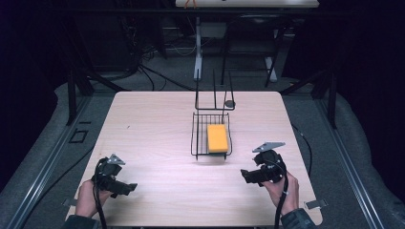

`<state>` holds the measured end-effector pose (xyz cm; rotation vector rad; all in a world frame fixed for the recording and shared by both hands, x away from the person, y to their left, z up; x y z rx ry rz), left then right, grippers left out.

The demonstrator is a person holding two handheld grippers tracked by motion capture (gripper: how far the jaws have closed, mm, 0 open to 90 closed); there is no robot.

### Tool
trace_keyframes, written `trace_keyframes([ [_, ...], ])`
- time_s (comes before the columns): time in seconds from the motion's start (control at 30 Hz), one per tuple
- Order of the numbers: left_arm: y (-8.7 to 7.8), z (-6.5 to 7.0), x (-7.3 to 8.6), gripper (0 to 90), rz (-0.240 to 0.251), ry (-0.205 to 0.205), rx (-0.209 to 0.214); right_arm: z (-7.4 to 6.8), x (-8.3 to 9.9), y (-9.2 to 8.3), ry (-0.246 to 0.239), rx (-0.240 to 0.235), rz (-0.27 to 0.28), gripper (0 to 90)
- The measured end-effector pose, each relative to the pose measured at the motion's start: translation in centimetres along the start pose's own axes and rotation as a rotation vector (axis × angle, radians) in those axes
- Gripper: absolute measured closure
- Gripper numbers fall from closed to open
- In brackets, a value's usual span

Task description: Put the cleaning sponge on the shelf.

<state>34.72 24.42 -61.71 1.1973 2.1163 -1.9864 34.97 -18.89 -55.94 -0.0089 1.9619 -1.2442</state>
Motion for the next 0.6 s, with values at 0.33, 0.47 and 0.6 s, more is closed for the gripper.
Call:
trace_keyframes([
  [0.33, 0.0, 0.0, 0.0, 7.6, 0.002, 0.004, -0.003, 1.7, 3.7, -0.1, 0.065, 0.022, -0.028, 13.2],
  [0.47, 0.0, 0.1, -0.1, 7.6, 0.0, 0.008, -0.002, 1.9, 3.9, 0.2, 0.071, 0.026, -0.042, 13.3],
  [0.6, 0.1, 0.1, -0.1, 7.6, 0.0, 0.008, -0.002, 2.0, 4.1, 0.4, 0.07, 0.032, -0.052, 13.5],
])
Point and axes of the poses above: each handheld gripper's, and its own axes: y roughly forward along the jaws, x roughly out of its underside, z roughly to its right, the point moved 9 cm from there along y, roughly forward along the jaws, and after that the axes turned 15 degrees about -x, right-handed, at the moved point
